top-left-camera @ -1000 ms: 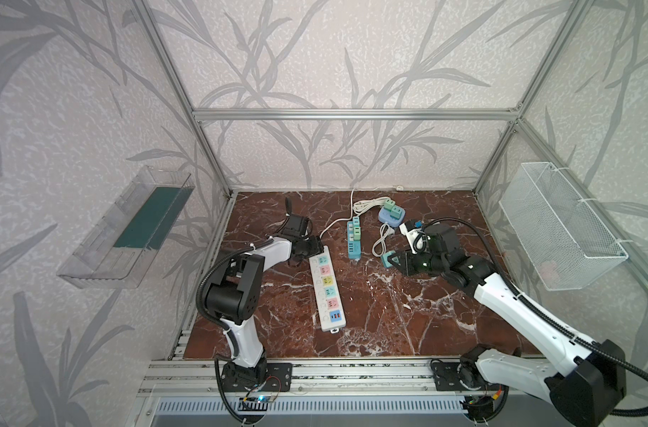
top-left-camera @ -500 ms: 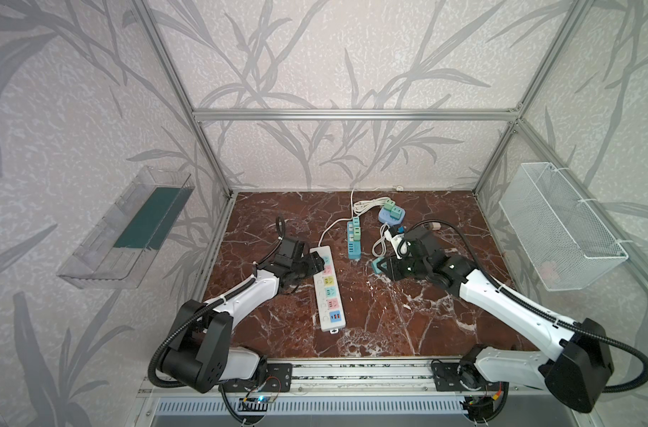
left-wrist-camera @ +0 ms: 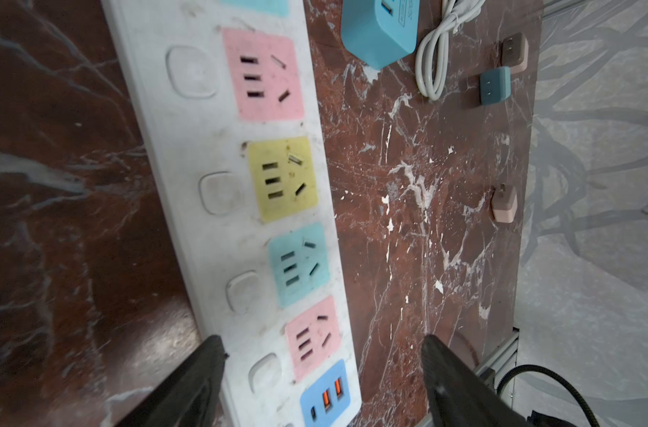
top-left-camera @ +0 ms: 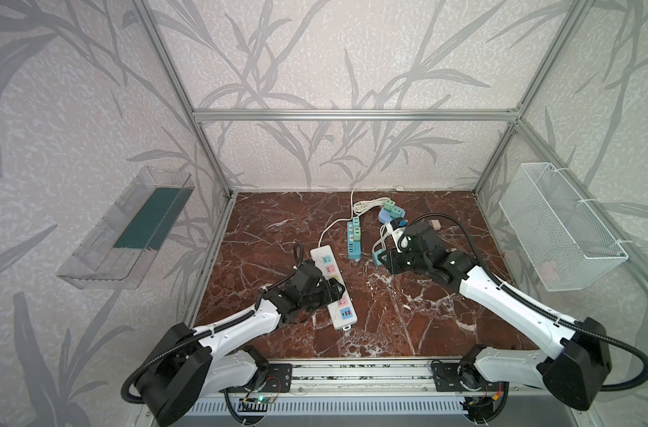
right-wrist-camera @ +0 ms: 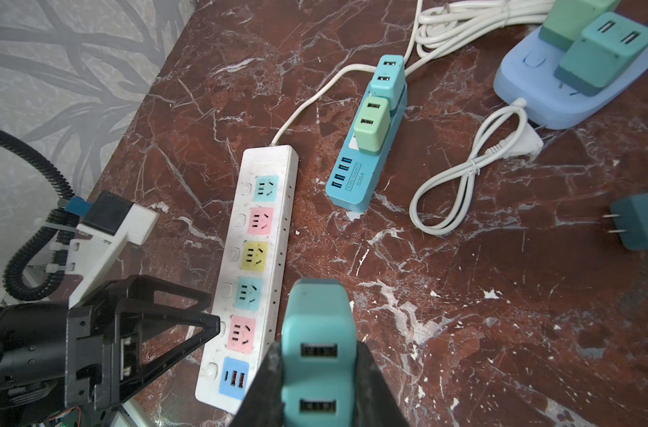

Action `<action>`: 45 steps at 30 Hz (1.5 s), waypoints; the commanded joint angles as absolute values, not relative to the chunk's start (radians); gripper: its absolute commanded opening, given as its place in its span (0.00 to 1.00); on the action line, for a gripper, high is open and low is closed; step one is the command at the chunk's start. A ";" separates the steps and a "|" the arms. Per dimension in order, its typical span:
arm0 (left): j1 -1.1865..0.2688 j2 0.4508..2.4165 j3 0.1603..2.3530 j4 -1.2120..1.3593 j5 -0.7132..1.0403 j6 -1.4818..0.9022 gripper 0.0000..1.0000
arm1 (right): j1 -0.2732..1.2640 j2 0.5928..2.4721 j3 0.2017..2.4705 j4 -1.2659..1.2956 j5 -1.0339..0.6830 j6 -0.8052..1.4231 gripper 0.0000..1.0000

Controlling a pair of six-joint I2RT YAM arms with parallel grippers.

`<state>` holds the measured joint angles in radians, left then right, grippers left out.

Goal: Insert the plug

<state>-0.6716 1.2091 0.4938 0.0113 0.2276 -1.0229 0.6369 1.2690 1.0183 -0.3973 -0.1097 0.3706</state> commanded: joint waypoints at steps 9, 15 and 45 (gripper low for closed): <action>-0.536 0.998 0.615 -0.090 0.129 -0.882 0.84 | 0.759 1.414 1.162 -0.394 -0.065 0.377 0.00; -0.261 0.993 0.825 -0.229 0.132 -0.792 0.84 | 0.849 1.623 1.336 -0.400 0.043 0.394 0.00; 0.091 1.120 0.683 0.120 0.575 -1.081 0.76 | 0.873 2.139 1.788 -0.524 0.122 0.416 0.00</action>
<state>0.0795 1.1202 0.6907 0.0849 0.5396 -1.0588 0.8757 2.1391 1.7550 -0.4740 0.0963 0.4007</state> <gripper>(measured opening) 0.756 0.271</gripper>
